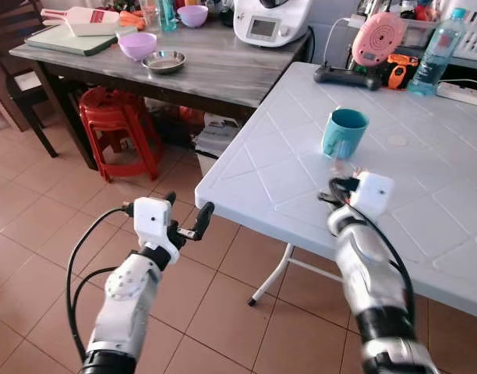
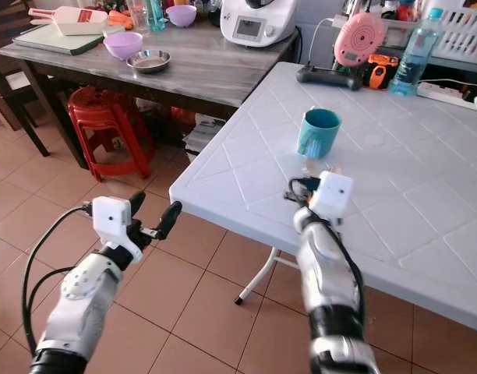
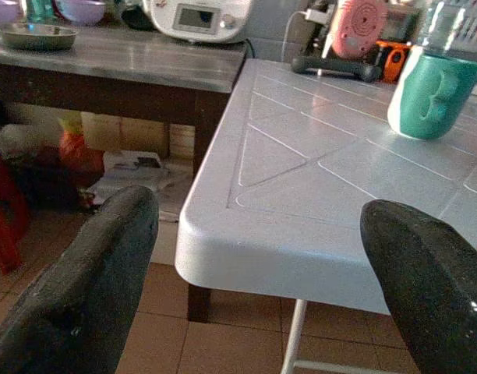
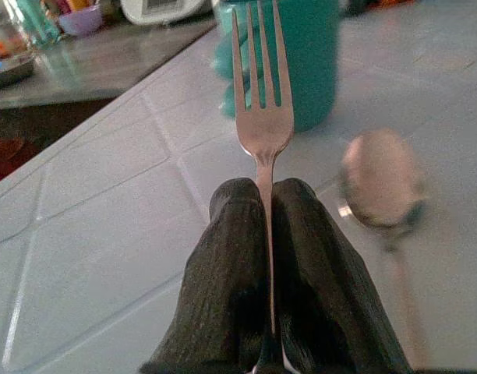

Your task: Setting the table

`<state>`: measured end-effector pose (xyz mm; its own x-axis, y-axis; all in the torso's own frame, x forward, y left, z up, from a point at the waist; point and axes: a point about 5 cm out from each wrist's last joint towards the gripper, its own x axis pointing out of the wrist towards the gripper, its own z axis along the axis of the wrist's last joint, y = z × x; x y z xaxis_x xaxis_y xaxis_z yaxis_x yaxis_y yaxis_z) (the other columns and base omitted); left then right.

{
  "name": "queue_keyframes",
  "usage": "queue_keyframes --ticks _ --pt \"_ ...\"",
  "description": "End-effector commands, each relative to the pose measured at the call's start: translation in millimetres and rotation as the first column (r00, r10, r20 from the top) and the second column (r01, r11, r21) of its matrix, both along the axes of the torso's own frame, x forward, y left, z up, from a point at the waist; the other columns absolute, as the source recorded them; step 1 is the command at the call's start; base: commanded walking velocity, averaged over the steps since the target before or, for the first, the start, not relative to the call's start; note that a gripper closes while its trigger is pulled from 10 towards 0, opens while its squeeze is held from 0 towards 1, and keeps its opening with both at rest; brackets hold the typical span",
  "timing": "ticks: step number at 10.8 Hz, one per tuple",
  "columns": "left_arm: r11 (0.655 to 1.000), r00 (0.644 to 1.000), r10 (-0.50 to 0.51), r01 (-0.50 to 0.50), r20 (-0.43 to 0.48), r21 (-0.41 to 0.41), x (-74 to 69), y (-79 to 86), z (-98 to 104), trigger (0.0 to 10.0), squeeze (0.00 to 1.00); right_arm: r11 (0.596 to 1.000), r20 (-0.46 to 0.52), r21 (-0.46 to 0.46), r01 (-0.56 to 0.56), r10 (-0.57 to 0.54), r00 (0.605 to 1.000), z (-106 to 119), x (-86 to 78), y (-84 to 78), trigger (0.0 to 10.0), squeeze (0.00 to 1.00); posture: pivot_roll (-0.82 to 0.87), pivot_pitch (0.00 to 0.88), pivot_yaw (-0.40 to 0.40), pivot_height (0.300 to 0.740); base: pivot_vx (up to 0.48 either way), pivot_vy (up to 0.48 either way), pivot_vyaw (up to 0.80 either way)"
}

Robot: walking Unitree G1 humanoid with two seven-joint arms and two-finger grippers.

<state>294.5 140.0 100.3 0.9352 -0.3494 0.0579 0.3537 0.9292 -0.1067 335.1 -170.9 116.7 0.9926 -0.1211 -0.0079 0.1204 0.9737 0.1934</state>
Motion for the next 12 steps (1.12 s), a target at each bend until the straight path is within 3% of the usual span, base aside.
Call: queue_keyframes --ticks 1,5,9,12 --pt "1.000 1.000 0.021 -0.021 0.002 0.006 3.2 1.4 1.2 10.0 0.00 0.998 0.072 -0.044 0.042 -0.038 0.997 12.7 -3.1 -8.1 10.0 0.00 0.01 0.012 0.042 0.740 0.000 0.000 0.00" --pt "1.000 0.999 0.014 -0.014 0.032 -0.019 10.2 -7.0 7.2 10.0 0.00 0.990 0.100 -0.108 0.093 -0.082 0.992 15.2 -27.9 -26.6 10.0 0.00 0.00 0.000 0.047 0.740 0.000 0.000 -0.12" --pt "1.000 0.999 -0.022 0.022 0.032 -0.022 9.1 -12.6 3.5 10.0 0.00 0.984 0.083 -0.129 0.125 -0.115 0.990 11.1 -41.8 -32.2 10.0 0.00 -0.02 0.000 0.048 0.740 0.000 0.357 -0.80" --pt "0.999 0.999 -0.033 0.033 0.028 -0.024 7.0 -15.4 0.6 10.0 0.00 0.982 0.084 -0.142 0.127 -0.116 0.990 11.5 -42.6 -30.8 10.0 0.00 -0.01 0.000 0.040 0.740 0.000 0.412 -0.32"
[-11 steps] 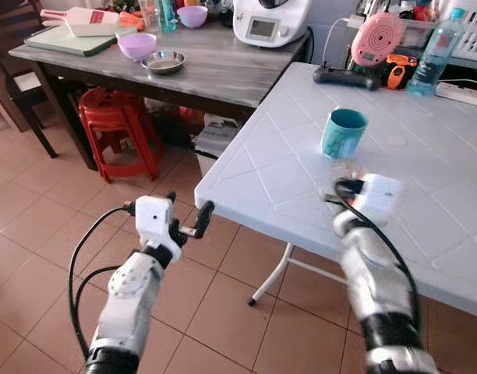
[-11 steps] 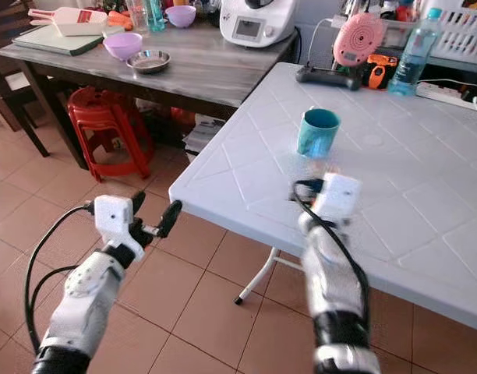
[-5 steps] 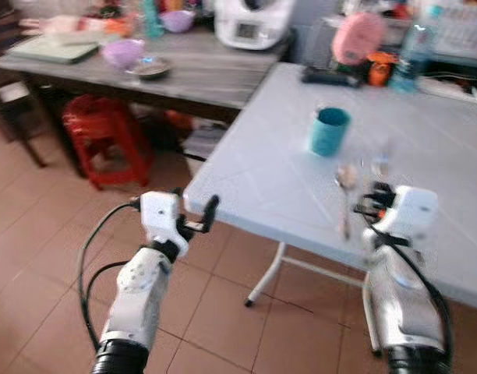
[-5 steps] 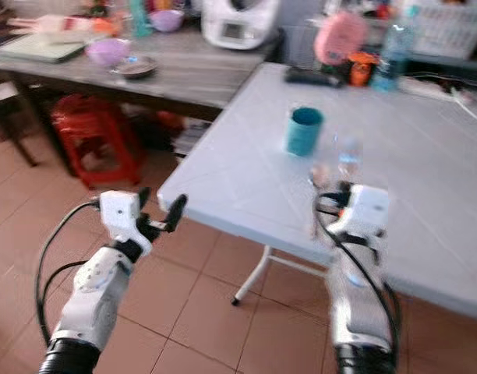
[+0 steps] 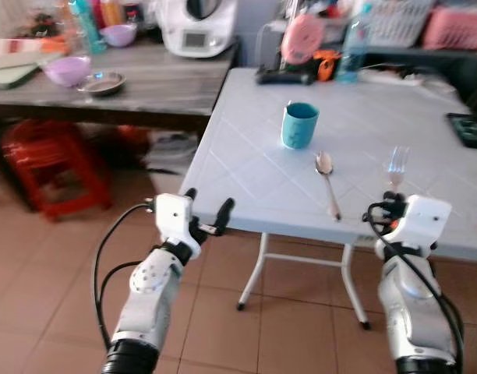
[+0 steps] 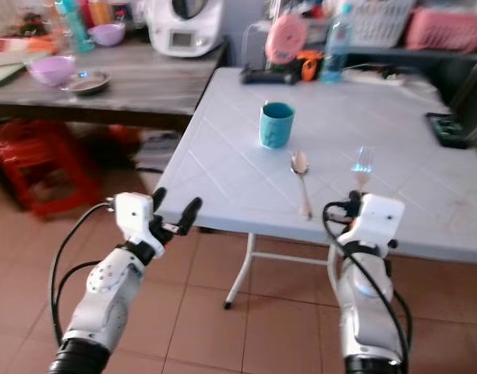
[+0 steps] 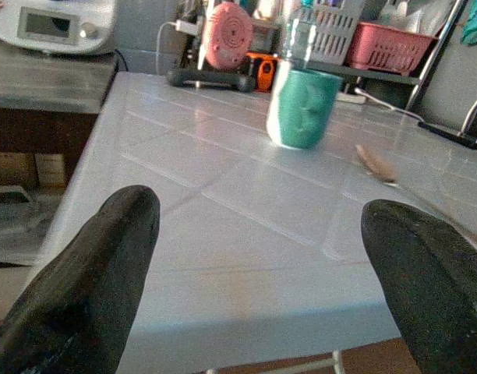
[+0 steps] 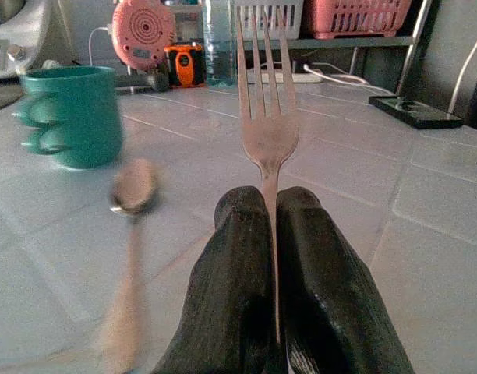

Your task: Setting the table

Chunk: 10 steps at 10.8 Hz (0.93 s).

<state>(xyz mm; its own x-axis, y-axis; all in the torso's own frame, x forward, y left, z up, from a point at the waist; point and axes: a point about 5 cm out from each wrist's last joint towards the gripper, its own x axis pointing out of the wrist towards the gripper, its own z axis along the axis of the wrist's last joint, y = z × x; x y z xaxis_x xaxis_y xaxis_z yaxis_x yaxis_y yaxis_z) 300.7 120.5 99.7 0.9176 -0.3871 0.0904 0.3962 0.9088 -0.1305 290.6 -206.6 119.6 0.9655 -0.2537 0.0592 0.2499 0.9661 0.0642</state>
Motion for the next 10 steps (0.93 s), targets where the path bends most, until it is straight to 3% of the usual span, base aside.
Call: queue_keyframes --ticks 1,4,10 --pt "1.000 1.000 0.010 -0.010 0.006 0.010 0.7 4.3 0.6 10.0 0.00 1.000 0.036 -0.016 -0.010 0.010 0.999 9.3 1.0 3.2 10.0 0.00 -0.01 0.000 0.038 0.740 0.000 0.416 0.00" --pt "1.000 1.000 0.015 -0.015 0.007 0.011 1.8 4.0 0.0 10.0 0.00 0.999 0.019 -0.033 0.010 -0.009 1.000 2.1 -7.4 -0.5 10.0 0.00 -0.01 0.000 0.039 0.740 0.000 0.419 0.00" --pt "1.000 1.000 -0.009 0.008 0.007 0.011 0.9 -1.2 -0.8 10.0 0.00 0.999 0.033 -0.038 -0.007 0.008 0.999 4.6 -9.6 -2.0 10.0 0.00 -0.01 0.000 0.051 0.740 0.000 0.439 0.00"
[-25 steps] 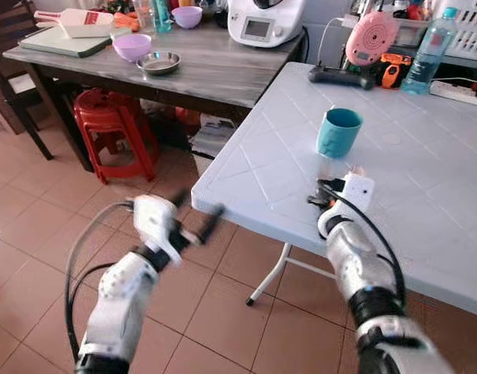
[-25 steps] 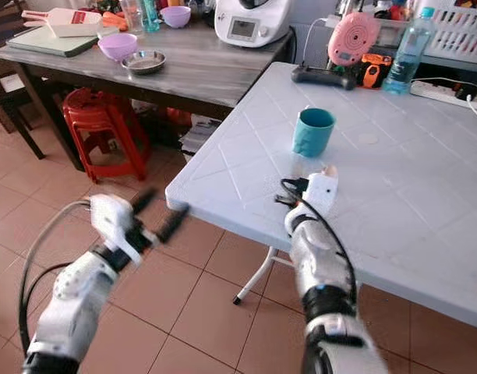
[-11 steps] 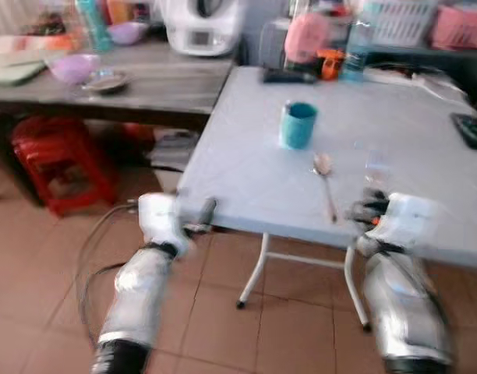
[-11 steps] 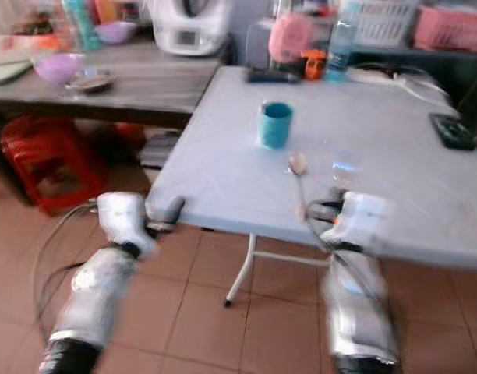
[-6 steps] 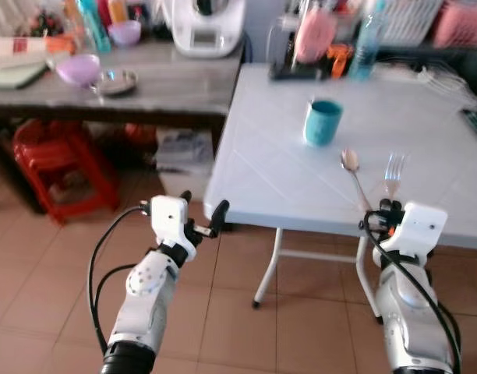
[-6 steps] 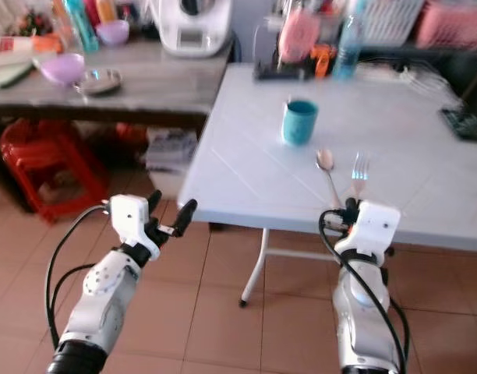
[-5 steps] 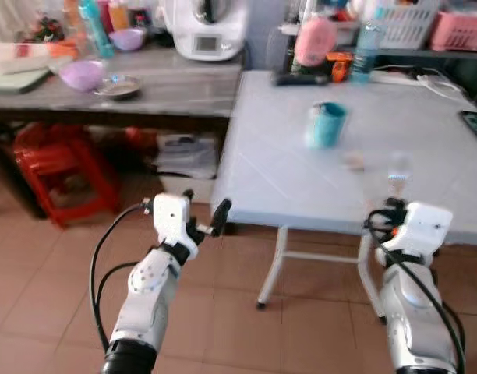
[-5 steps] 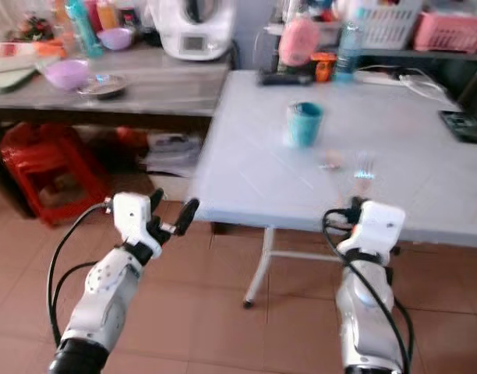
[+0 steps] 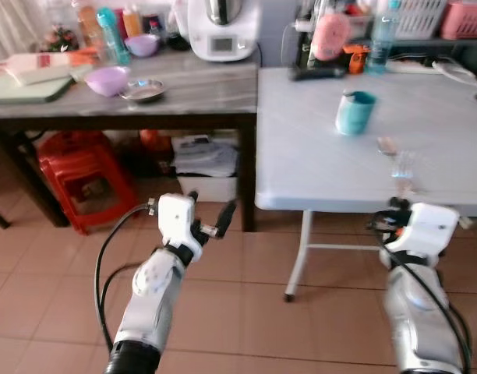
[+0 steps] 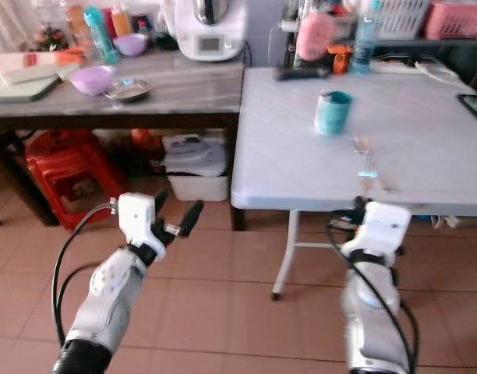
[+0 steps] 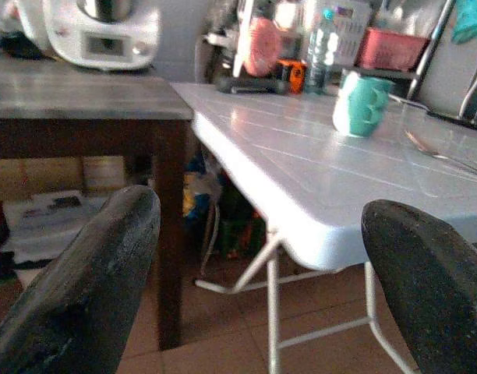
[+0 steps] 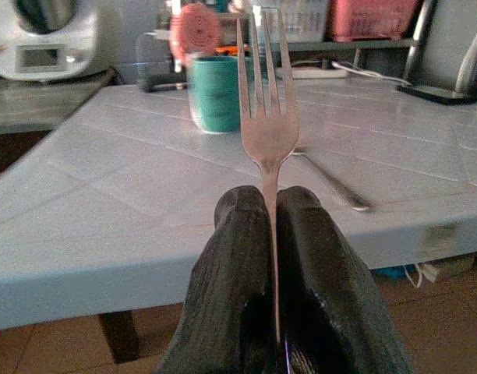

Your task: Setting the table

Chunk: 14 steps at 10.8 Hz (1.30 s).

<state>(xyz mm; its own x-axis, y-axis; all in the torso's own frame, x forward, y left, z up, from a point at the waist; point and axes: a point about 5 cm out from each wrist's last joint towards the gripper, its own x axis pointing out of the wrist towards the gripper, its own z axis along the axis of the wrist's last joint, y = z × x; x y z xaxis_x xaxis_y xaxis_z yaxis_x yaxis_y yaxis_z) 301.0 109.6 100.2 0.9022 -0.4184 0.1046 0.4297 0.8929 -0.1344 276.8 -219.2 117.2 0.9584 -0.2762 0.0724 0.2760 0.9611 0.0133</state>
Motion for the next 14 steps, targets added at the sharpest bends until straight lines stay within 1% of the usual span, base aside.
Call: queue_keyframes --ticks 1,2,3,4,7,8,9,10,12,14 --pt "1.000 1.000 0.003 -0.003 -0.008 0.022 -3.8 5.6 -3.3 10.0 0.00 0.999 0.036 0.013 -0.036 0.036 0.999 7.4 4.2 11.0 10.0 0.00 -0.01 0.000 0.052 0.740 0.000 0.480 0.00" --pt "1.000 1.000 -0.014 0.015 -0.022 0.019 -11.0 0.1 -8.4 10.0 0.00 0.999 0.038 0.017 -0.034 0.033 0.999 7.5 3.9 11.2 10.0 0.00 -0.01 0.000 0.055 0.740 0.000 0.480 0.00" --pt "1.000 0.999 -0.017 0.017 -0.028 0.012 -13.5 -3.3 -10.4 10.0 0.00 0.999 0.039 0.020 -0.033 0.032 0.999 7.4 3.6 10.8 10.0 0.00 -0.01 0.000 0.055 0.740 0.000 0.480 0.00" --pt "1.000 0.999 -0.023 0.024 -0.028 0.011 -13.8 -5.3 -10.0 10.0 0.00 0.999 0.038 0.022 -0.032 0.031 0.999 7.1 3.7 10.7 10.0 0.00 -0.01 0.000 0.054 0.740 0.000 0.480 0.00" --pt "1.000 1.000 -0.010 0.011 -0.017 0.017 -8.1 -2.1 -5.8 10.0 0.00 0.999 0.043 0.022 -0.036 0.035 0.998 8.0 6.3 10.1 10.0 0.00 -0.01 0.000 0.054 0.740 0.000 0.480 0.00" --pt "1.000 1.000 -0.001 0.001 -0.009 0.021 -6.3 0.1 -4.0 10.0 0.00 0.999 0.043 0.022 -0.037 0.036 0.998 7.8 6.3 10.2 10.0 0.00 -0.01 0.000 0.054 0.740 0.000 0.000 0.00" --pt "1.000 1.000 -0.023 0.023 0.004 0.013 -6.1 1.8 -1.1 10.0 0.00 0.999 0.042 0.020 -0.041 0.040 0.998 7.3 6.1 11.1 10.0 0.00 -0.01 0.000 0.054 0.740 0.000 0.000 0.00" --pt "0.999 1.000 -0.030 0.030 -0.009 0.023 -5.5 2.8 -2.6 10.0 0.00 0.999 0.043 0.020 -0.045 0.044 0.998 7.1 6.0 11.5 10.0 0.00 -0.01 0.000 0.052 0.740 0.000 0.000 0.00" --pt "0.999 0.999 -0.042 0.042 -0.010 0.010 -6.6 1.7 -3.8 10.0 0.00 0.998 0.048 0.012 -0.058 0.057 0.997 8.7 6.4 12.2 10.0 0.00 -0.01 0.000 0.051 0.740 0.127 0.000 0.00" --pt "0.998 0.998 -0.056 0.056 -0.010 0.002 -7.7 -1.5 -4.1 10.0 0.00 0.998 0.054 0.005 -0.067 0.066 0.996 9.6 7.8 13.0 10.0 0.00 -0.01 0.000 0.049 0.740 0.294 0.000 0.62"
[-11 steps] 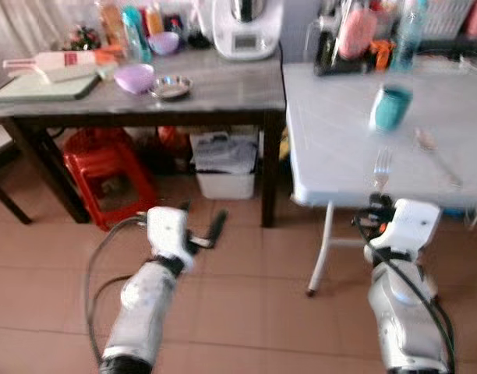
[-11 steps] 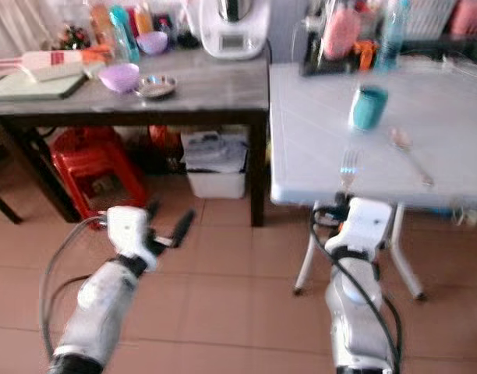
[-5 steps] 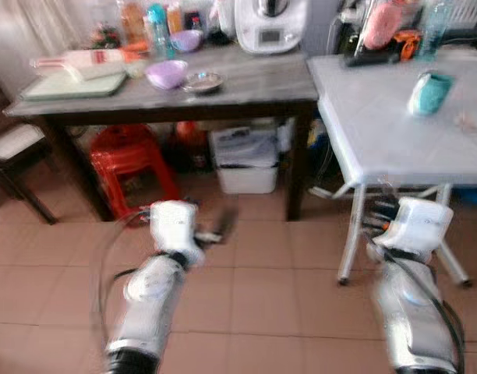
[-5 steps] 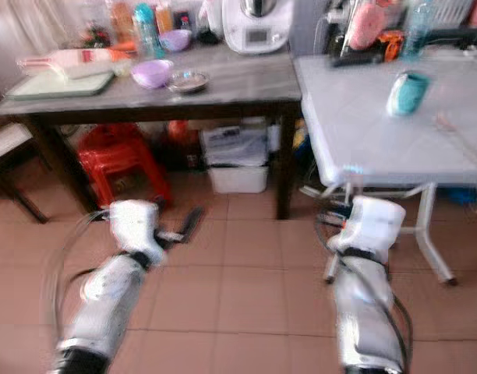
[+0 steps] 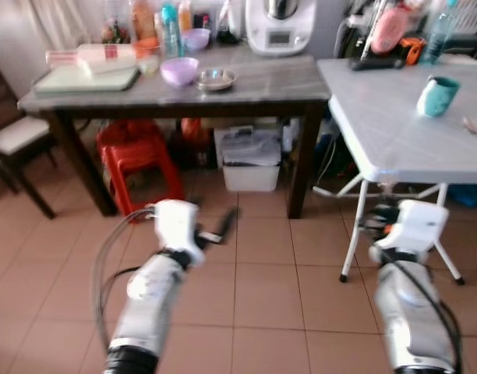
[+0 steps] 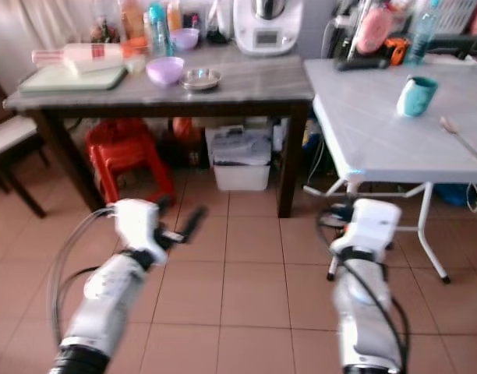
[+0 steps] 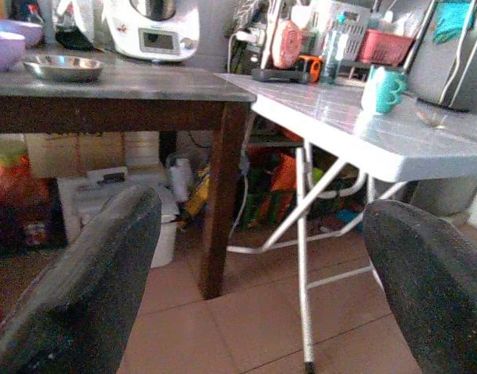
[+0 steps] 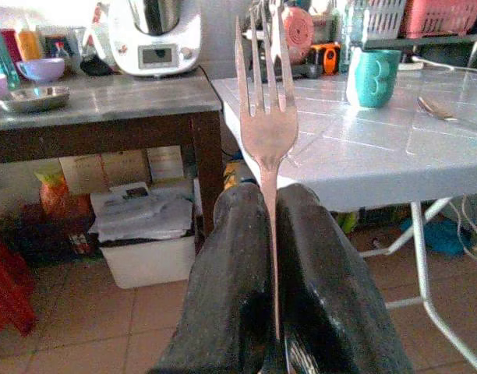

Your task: Setting the table

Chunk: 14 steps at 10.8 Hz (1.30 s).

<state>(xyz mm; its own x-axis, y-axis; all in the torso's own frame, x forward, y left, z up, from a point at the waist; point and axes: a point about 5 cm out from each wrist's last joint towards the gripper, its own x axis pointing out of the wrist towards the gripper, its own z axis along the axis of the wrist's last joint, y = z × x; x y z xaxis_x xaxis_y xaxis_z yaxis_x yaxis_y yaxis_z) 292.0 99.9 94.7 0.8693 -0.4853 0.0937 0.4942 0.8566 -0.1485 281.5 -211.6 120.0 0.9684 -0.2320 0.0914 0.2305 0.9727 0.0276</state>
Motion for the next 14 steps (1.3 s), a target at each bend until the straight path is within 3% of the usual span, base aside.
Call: queue_keyframes --ticks 1,6,14 --pt "1.000 1.000 0.015 -0.015 0.005 0.006 0.8 7.4 1.4 10.0 0.00 1.000 0.035 0.005 -0.023 0.023 0.999 7.4 3.9 6.9 10.0 0.00 -0.01 0.000 0.049 0.740 0.300 0.000 0.76" --pt "1.000 1.000 -0.006 0.006 0.009 -0.003 1.0 4.1 5.0 10.0 0.00 1.000 0.038 0.007 -0.023 0.022 0.999 6.6 3.1 7.4 10.0 0.00 -0.01 0.000 0.055 0.740 0.306 0.000 0.54" --pt "1.000 1.000 -0.018 0.017 0.013 0.008 1.2 3.4 5.9 10.0 0.00 0.999 0.044 0.016 -0.044 0.043 0.998 6.5 8.5 12.9 10.0 0.00 0.01 0.000 0.052 0.740 0.317 0.000 0.00"
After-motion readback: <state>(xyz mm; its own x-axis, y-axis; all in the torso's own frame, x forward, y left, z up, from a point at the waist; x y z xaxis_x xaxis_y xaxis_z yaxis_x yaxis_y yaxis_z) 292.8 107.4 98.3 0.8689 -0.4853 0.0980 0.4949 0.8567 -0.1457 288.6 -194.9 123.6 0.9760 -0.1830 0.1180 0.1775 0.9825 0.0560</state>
